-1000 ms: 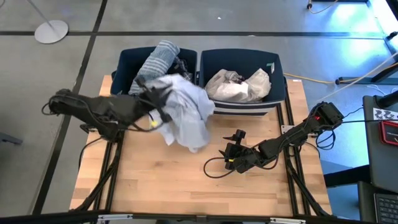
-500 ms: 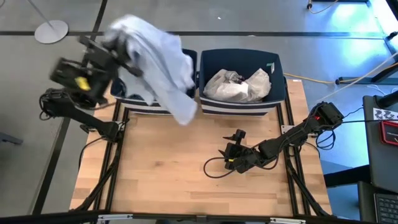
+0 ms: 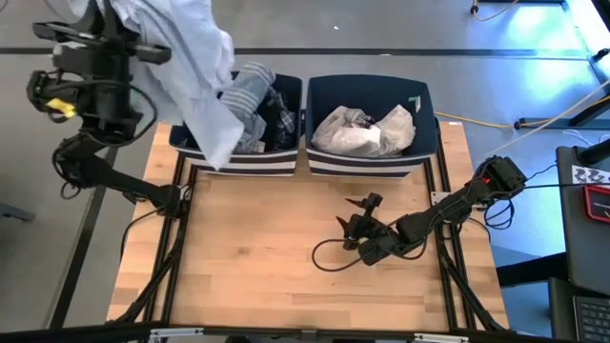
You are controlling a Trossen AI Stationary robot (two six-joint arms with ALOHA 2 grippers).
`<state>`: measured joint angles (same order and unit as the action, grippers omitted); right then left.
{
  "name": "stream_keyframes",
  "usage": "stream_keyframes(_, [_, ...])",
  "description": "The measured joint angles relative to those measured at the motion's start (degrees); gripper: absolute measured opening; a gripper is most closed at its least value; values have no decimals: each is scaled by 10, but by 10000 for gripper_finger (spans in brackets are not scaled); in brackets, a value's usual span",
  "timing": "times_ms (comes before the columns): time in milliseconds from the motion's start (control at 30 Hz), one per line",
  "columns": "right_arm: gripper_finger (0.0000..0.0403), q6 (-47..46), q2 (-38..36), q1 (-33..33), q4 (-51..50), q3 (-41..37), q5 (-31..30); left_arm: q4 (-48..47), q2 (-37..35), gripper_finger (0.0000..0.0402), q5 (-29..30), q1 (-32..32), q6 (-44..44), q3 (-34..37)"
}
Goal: Sort clothes
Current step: Put the white polo shirt into the left blue laundry bin
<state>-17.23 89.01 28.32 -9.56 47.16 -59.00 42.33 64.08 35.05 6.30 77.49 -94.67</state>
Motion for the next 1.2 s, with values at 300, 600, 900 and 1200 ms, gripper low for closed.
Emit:
stream_keyframes(300, [301, 10, 0, -52, -8, 0, -55, -227, 71, 21, -19, 173, -156, 2])
stream_keyframes(600, [301, 10, 0, -97, -9, 0, -29, -546, 122, 21, -56, 274, -394, 3])
stream_keyframes(900, [301, 12, 0, -101, 48, -39, -34, -832, 130, 21, -103, 323, -550, 25])
stream_keyframes(1200, [301, 11, 0, -124, 84, -46, -27, -824, 138, 21, -309, 358, -649, 177])
